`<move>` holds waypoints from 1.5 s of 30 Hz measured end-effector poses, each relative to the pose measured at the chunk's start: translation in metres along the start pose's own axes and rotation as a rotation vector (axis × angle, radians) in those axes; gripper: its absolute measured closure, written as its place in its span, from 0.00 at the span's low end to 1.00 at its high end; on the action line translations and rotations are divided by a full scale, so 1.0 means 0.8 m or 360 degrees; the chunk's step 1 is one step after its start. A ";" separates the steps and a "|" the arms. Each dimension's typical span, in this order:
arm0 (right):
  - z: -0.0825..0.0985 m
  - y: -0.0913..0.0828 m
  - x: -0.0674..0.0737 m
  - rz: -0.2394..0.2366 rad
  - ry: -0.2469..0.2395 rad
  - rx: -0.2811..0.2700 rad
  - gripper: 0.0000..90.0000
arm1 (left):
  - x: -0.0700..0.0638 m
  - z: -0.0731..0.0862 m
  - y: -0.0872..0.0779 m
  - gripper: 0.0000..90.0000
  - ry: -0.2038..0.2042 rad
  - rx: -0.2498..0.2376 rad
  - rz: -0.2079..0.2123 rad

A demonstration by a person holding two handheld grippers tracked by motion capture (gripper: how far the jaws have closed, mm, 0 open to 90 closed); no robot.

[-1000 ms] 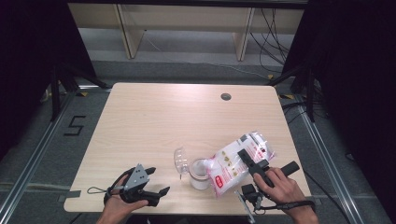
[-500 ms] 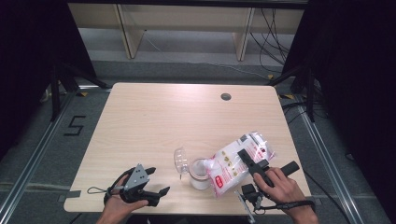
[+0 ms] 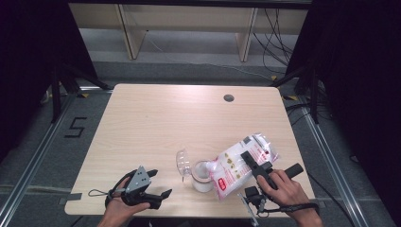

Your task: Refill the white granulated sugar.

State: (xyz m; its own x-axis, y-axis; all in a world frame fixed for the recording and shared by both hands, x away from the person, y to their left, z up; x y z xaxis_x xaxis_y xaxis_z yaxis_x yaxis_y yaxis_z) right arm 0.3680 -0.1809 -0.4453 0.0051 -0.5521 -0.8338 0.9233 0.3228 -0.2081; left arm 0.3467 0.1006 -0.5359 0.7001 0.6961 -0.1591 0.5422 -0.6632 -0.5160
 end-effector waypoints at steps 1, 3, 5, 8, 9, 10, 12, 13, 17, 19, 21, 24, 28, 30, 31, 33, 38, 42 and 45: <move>0.000 0.000 0.000 0.0002 -0.0001 0.0000 0.75 | 0.000 0.000 0.000 0.18 0.0000 0.0001 0.0000; 0.000 0.000 0.000 0.0000 -0.0001 -0.0001 0.75 | 0.000 0.000 0.000 0.18 0.0000 0.0000 0.0000; 0.000 0.000 0.000 0.0000 -0.0002 -0.0002 0.76 | 0.000 0.000 0.000 0.18 0.0001 0.0000 0.0000; 0.000 0.000 0.000 -0.0001 -0.0003 -0.0003 0.76 | 0.001 0.000 0.000 0.18 0.0006 0.0004 -0.0005; 0.000 0.000 0.000 0.0000 -0.0002 -0.0003 0.76 | 0.000 0.000 0.000 0.18 0.0003 0.0002 0.0000; 0.000 0.000 0.000 0.0000 -0.0002 -0.0003 0.76 | 0.000 0.000 0.000 0.18 0.0003 0.0002 0.0000; 0.000 0.000 0.001 -0.0003 0.0005 -0.0003 0.76 | 0.000 0.000 0.000 0.18 -0.0001 0.0002 0.0001; 0.000 0.000 0.001 0.0000 0.0008 -0.0003 0.76 | 0.000 0.000 0.000 0.18 0.0000 0.0002 0.0001; 0.000 0.001 0.001 -0.0003 0.0011 -0.0006 0.76 | 0.000 0.000 0.000 0.18 0.0001 0.0001 0.0000; 0.000 0.001 0.001 -0.0004 0.0013 -0.0005 0.76 | 0.000 0.000 0.000 0.18 0.0005 0.0003 -0.0004; 0.000 0.001 0.001 -0.0003 0.0014 -0.0005 0.76 | 0.000 0.000 0.000 0.18 0.0004 0.0003 -0.0003; 0.000 0.001 0.002 -0.0006 0.0013 -0.0008 0.76 | 0.000 0.000 0.000 0.18 0.0002 0.0003 -0.0004; 0.000 0.001 0.002 -0.0009 0.0013 -0.0009 0.76 | 0.000 0.000 0.000 0.18 0.0002 0.0002 -0.0003; 0.000 0.001 0.002 -0.0009 0.0011 -0.0011 0.76 | 0.000 0.000 0.000 0.18 0.0004 0.0002 -0.0004; 0.000 0.001 0.002 -0.0010 0.0011 -0.0011 0.76 | 0.000 0.000 0.000 0.18 0.0004 0.0002 -0.0004; 0.000 0.001 0.002 -0.0025 -0.0002 -0.0010 0.76 | 0.000 0.000 0.000 0.18 0.0005 0.0003 -0.0004; 0.000 0.001 0.002 -0.0017 0.0014 -0.0008 0.76 | 0.001 0.000 0.000 0.18 0.0004 0.0002 -0.0004; 0.001 0.001 0.002 -0.0020 0.0013 -0.0015 0.76 | 0.000 0.000 0.000 0.18 0.0002 0.0002 -0.0003; 0.001 0.001 0.003 -0.0014 0.0024 -0.0014 0.76 | 0.001 0.000 0.000 0.18 0.0005 0.0002 -0.0005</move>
State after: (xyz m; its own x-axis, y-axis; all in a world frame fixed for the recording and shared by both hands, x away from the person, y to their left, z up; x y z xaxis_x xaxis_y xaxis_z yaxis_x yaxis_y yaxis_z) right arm 0.3695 -0.1825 -0.4469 -0.0088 -0.5432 -0.8395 0.9200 0.3246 -0.2197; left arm 0.3468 0.1011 -0.5360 0.6998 0.6973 -0.1551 0.5437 -0.6607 -0.5175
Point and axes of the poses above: each handheld gripper's, and its own axes: y roughly forward along the jaws, z roughly out of its underside, x roughly to its left, the point moved 9 cm from there along y, roughly forward along the jaws, and after that the axes turned 10 degrees about -y, right-handed, at the moved point
